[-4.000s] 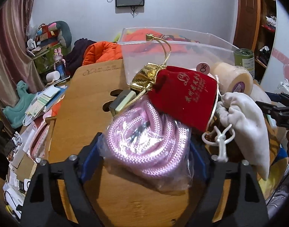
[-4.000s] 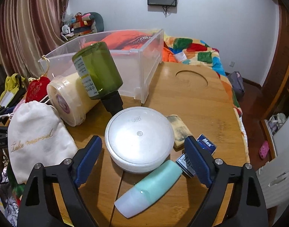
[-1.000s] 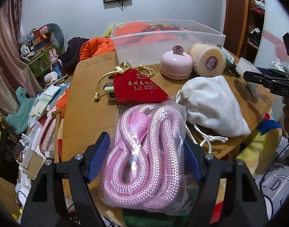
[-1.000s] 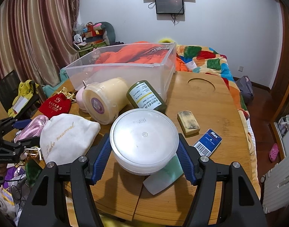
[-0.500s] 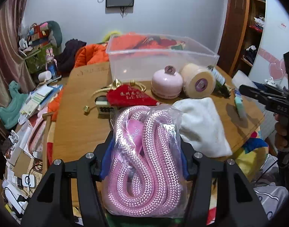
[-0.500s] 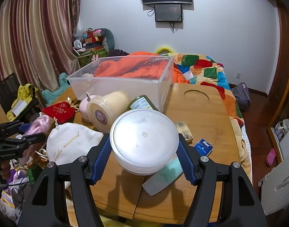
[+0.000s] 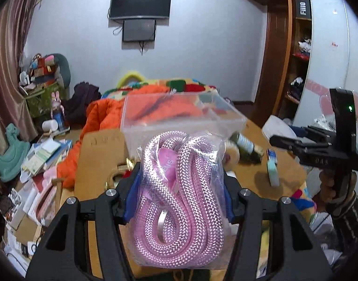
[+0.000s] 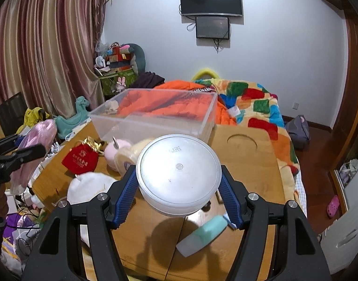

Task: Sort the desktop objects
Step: 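Carry the pink rope into the clear box while the right gripper carries the white round container in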

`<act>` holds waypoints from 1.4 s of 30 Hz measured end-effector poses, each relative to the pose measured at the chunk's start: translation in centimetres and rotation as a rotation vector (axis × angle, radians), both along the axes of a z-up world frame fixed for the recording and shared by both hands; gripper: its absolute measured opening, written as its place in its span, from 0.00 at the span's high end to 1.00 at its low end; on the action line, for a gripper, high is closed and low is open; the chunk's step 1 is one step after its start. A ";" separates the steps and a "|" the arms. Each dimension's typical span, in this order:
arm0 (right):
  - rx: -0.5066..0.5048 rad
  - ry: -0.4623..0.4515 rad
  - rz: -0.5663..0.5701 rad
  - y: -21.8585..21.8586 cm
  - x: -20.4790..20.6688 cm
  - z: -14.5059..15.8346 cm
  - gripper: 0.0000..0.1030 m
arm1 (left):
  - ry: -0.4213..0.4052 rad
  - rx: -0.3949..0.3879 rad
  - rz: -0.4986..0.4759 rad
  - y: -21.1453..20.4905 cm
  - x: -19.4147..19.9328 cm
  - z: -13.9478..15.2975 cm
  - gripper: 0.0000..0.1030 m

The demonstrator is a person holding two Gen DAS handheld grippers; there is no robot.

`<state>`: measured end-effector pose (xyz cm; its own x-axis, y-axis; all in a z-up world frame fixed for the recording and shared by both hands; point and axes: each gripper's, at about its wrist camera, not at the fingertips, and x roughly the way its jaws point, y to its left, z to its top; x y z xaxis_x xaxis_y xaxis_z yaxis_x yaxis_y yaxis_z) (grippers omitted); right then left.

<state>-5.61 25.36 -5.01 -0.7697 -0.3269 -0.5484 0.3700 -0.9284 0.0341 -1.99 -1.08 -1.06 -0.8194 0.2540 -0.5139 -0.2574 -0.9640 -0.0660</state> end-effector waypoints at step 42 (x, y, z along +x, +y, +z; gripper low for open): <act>0.124 -0.156 0.054 -5.5 -17.1 -0.1 0.39 | -0.173 -0.108 -0.012 1.9 -21.4 -0.6 0.45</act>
<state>-22.76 19.91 -5.10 -0.6554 -0.2884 -0.6980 0.4190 -0.9078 -0.0184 -23.37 0.82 -1.66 -0.7134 0.1989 -0.6719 -0.2628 -0.9648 -0.0066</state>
